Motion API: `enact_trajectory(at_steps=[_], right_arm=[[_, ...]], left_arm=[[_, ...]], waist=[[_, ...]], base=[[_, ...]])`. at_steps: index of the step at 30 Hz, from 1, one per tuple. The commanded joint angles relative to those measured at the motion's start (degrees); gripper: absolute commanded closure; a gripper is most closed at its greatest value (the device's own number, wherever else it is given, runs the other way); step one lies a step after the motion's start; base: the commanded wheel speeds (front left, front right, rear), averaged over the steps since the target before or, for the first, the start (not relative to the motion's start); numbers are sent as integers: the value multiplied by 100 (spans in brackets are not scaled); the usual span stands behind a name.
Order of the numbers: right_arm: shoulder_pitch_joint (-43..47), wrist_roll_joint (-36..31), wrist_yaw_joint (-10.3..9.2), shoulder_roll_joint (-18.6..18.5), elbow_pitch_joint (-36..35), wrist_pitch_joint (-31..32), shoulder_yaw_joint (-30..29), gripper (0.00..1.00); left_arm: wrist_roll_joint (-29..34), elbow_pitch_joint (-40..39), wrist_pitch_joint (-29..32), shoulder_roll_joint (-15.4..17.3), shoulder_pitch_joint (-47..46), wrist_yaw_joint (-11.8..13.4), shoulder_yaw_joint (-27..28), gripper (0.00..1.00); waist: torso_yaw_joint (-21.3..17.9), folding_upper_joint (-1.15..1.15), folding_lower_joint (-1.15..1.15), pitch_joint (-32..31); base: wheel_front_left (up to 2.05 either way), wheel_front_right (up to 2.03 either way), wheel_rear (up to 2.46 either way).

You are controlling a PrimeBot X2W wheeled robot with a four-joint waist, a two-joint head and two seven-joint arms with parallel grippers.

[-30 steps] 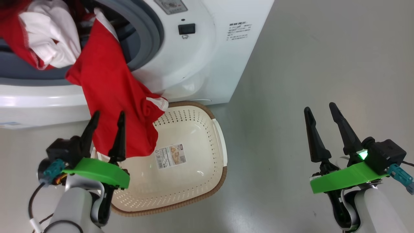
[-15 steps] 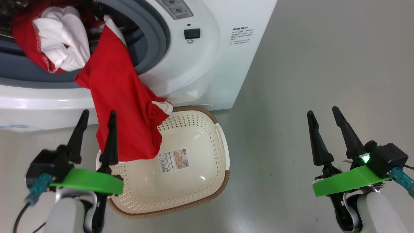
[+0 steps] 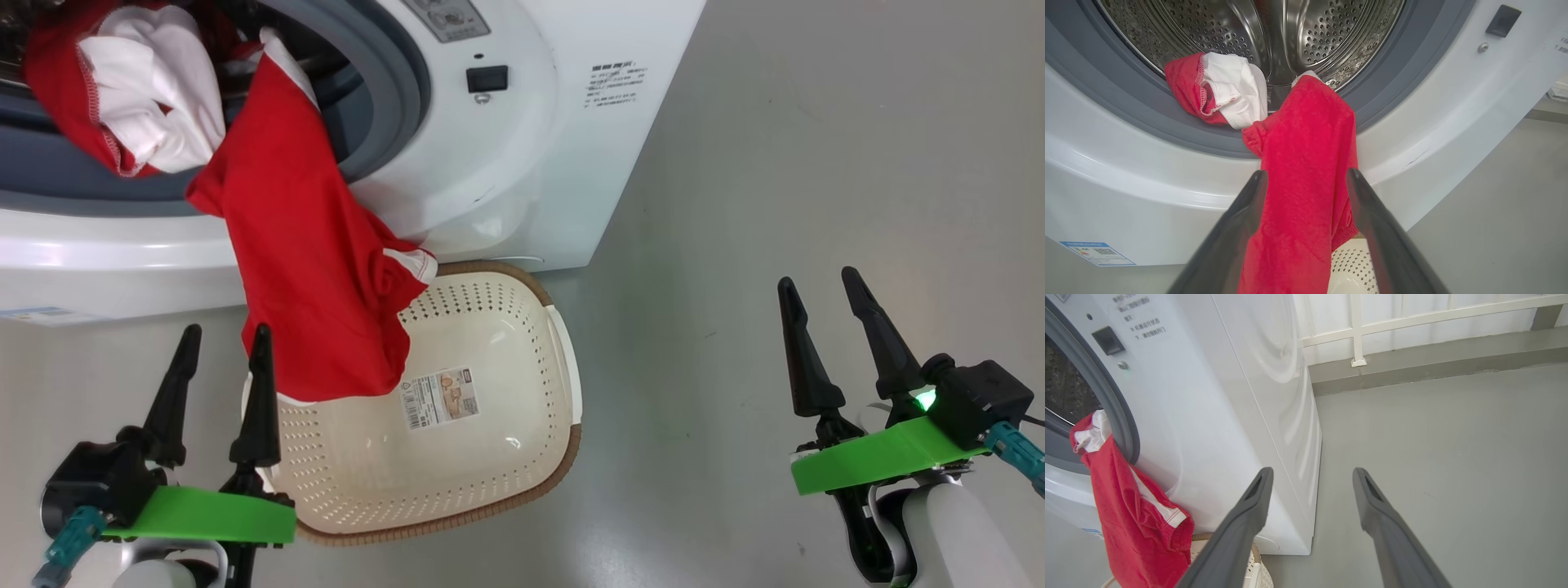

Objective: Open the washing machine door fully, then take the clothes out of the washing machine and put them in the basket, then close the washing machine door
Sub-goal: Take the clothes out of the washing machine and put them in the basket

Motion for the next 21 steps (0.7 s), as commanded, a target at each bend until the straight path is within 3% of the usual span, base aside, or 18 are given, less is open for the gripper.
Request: enact_trajectory(at_steps=[1, 10, 21], right_arm=[[63, -60, 37, -1, -141, -36, 120, 0], [-6, -54, 37, -1, -147, -36, 111, 0], [-191, 20, 37, -1, -159, -36, 207, 0]], left_arm=[[-33, -156, -28, 88, 115, -32, 200, 0], [12, 51, -28, 44, -172, -32, -90, 0], [179, 1542, -28, 30, -1285, -32, -751, 0]], waist=[[2, 0, 0, 4], [12, 0, 0, 110], [-70, 0, 0, 356]], base=[[0, 0, 0], [0, 0, 0], [0, 0, 0]])
